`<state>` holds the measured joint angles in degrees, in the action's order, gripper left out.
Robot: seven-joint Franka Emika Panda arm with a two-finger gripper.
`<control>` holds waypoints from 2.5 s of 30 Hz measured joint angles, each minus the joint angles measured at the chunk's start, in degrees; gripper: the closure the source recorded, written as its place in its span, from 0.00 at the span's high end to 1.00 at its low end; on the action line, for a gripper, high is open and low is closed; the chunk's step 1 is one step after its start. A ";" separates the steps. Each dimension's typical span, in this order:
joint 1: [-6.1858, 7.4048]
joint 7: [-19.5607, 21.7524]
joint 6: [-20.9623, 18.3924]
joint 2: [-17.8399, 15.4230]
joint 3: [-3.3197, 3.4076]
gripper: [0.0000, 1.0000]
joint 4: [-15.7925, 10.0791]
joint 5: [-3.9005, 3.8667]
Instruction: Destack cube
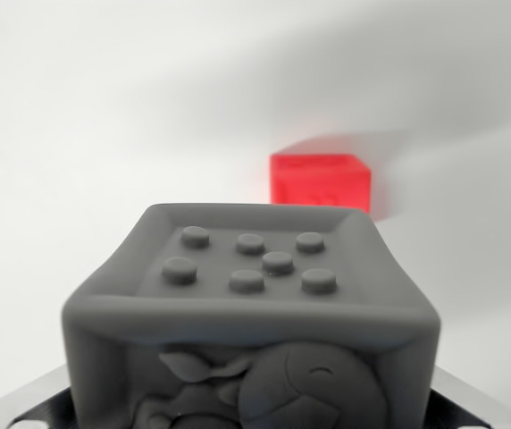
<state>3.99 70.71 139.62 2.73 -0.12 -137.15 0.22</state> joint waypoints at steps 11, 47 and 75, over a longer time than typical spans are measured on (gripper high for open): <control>1.29 2.92 0.53 3.07 -0.29 0.00 2.57 0.00; 5.76 11.99 1.10 13.23 -0.41 0.00 12.16 -0.10; 8.87 18.44 0.81 21.33 -0.34 0.00 20.93 -0.12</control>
<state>12.85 89.15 140.43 24.06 -0.46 -116.23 0.09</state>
